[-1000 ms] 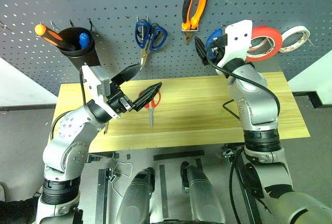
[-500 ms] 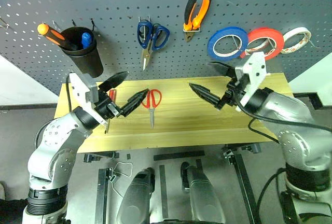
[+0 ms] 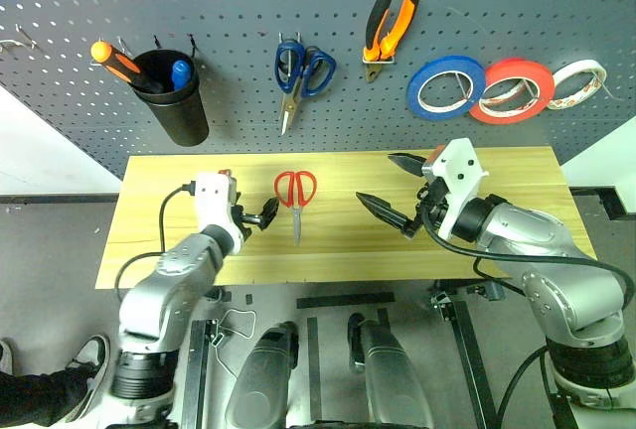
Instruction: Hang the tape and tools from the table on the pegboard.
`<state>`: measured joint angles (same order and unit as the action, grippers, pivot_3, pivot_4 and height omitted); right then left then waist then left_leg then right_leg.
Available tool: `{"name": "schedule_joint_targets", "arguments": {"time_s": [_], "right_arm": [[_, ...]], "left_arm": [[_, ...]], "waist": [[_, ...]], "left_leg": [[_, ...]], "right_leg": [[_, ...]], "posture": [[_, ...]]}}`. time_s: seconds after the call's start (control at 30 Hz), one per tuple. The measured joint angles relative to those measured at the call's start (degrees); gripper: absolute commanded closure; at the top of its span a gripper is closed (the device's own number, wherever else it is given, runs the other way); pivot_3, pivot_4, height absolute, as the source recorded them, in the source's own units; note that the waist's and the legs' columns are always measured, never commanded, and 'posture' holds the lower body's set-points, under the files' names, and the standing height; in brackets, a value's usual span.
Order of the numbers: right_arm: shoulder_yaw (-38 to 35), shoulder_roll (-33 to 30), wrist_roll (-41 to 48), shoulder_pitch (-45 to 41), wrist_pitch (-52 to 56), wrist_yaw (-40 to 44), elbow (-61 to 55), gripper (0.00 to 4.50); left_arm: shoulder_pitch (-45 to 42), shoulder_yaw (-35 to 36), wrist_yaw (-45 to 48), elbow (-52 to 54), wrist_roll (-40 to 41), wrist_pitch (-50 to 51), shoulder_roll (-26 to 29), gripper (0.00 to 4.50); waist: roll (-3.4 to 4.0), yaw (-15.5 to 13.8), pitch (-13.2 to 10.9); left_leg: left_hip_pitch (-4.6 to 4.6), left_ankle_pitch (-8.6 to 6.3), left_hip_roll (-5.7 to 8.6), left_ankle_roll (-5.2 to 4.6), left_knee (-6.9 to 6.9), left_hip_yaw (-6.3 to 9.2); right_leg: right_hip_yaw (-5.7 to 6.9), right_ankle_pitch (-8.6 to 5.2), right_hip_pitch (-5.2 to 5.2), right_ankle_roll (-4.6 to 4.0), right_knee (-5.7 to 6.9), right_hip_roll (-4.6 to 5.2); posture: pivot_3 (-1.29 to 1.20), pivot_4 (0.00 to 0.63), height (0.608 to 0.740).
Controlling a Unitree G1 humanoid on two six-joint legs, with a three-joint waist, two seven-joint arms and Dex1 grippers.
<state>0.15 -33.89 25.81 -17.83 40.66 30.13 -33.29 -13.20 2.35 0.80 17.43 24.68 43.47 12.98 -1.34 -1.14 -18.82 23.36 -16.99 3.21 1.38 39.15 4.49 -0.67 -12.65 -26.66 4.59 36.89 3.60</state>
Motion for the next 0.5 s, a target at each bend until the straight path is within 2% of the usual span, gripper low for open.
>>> {"name": "schedule_joint_targets", "arguments": {"time_s": [0.17, 0.27, 0.4, 0.5], "right_arm": [[1.30, 1.10, -1.09, 0.17, -0.08, -0.77, 0.14, 0.07], [1.60, 1.90, -1.39, 0.15, -0.04, -1.51, 0.13, 0.07], [1.66, 2.43, -1.48, 0.07, 0.12, -2.19, 0.06, 0.07], [1.66, 2.63, -1.53, 0.05, 0.33, -2.78, -0.12, 0.07]], "left_arm": [[-8.49, -1.35, -14.38, -8.09, -7.87, 4.52, -11.95, 0.00], [-11.01, -1.35, -19.75, -9.74, -10.43, 7.48, -17.92, 0.00], [-11.42, -1.61, -21.88, -10.16, -11.78, 10.94, -22.11, 0.00], [-11.56, -1.10, -22.41, -11.03, -12.77, 12.65, -22.77, 0.00]], "waist": [[-0.03, -1.23, 0.01], [-0.04, -1.22, 0.01], [-0.04, -1.10, 0.01], [-0.04, -1.13, 0.00]], "left_leg": [[0.00, 0.13, 0.00, 0.22, 0.02, -0.01], [0.01, 0.13, 0.00, 0.24, 0.02, -0.05], [0.01, 0.13, -0.01, 0.24, 0.02, -0.07], [0.00, 0.13, -0.02, 0.23, 0.02, -0.06]], "right_leg": [[0.02, 0.01, 0.00, 0.02, 0.03, -0.01], [0.02, 0.01, -0.01, 0.02, 0.00, 0.00], [0.02, 0.01, -0.03, 0.02, 0.01, -0.03], [0.02, 0.01, -0.03, 0.02, 0.08, -0.03]], "posture": [[0.08, 0.291, 0.740], [0.08, 0.297, 0.740], [0.08, 0.306, 0.740], [0.07, 0.311, 0.740]]}}
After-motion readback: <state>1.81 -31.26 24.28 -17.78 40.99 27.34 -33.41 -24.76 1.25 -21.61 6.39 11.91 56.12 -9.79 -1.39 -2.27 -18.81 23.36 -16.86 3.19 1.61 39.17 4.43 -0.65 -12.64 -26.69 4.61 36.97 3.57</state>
